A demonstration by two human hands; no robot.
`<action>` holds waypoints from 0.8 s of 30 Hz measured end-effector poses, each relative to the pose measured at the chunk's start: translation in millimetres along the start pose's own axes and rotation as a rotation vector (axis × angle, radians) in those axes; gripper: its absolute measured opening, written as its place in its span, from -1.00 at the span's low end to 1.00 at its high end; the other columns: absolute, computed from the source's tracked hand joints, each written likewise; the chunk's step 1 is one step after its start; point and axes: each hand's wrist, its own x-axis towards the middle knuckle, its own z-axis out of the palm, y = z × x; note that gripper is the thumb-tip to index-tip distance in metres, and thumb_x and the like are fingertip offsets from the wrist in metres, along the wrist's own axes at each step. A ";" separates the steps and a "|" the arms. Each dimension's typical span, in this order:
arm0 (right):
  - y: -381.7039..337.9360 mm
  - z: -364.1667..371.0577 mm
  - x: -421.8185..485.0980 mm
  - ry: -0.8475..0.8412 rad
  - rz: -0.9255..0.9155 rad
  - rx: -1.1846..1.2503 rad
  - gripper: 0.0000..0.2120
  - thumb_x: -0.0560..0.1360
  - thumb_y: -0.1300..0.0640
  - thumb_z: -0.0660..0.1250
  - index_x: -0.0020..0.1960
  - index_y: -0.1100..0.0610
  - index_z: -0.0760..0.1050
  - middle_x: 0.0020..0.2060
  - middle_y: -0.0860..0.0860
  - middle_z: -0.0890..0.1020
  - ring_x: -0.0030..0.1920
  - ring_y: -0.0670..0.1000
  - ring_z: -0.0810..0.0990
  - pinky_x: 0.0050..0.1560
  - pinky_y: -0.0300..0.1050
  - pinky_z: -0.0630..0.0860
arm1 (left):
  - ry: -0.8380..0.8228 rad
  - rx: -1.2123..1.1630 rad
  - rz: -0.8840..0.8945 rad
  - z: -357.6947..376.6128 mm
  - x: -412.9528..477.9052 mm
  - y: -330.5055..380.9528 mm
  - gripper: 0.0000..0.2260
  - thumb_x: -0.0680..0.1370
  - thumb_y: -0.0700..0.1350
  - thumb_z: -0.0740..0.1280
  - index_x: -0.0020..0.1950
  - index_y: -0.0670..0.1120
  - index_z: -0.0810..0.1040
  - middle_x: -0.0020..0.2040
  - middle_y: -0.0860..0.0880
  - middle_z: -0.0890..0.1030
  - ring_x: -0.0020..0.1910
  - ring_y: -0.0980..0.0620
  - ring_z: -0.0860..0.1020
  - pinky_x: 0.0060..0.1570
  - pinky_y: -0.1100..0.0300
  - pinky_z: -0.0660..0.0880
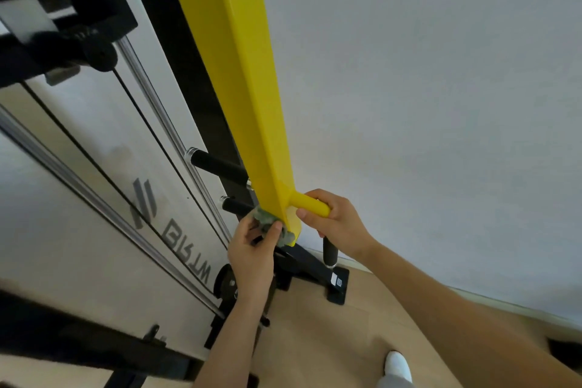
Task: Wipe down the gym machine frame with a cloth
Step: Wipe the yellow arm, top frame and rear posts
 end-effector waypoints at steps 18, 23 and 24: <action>-0.7 4.3 -5.8 -0.020 -0.004 0.034 -0.90 0.56 0.06 0.44 0.07 0.00 0.61 -0.31 -0.17 0.58 -0.35 -0.18 0.52 -0.32 -0.28 0.47 | 0.041 0.035 -0.125 6.4 -17.5 -37.6 -0.68 0.44 -0.12 0.58 0.13 0.00 0.57 0.03 0.14 0.64 0.00 0.23 0.63 0.02 0.17 0.63; 1.3 2.4 -2.5 -0.040 -0.012 0.021 -0.91 0.56 0.07 0.44 0.07 0.01 0.61 -0.34 -0.17 0.57 -0.35 -0.12 0.53 -0.32 -0.25 0.48 | 0.071 0.013 -0.222 16.6 -25.4 -57.0 -0.72 0.45 -0.14 0.58 -0.03 0.10 0.52 -0.07 0.11 0.63 -0.07 0.25 0.62 0.01 0.23 0.62; 2.0 2.3 -1.9 -0.041 -0.013 0.013 -0.89 0.56 0.07 0.44 0.08 0.02 0.60 -0.35 -0.17 0.57 -0.36 -0.11 0.52 -0.32 -0.25 0.47 | 0.073 -0.010 -0.248 17.5 -26.0 -58.7 -0.73 0.45 -0.15 0.57 -0.03 0.07 0.53 -0.06 0.08 0.64 -0.07 0.24 0.63 0.05 0.18 0.63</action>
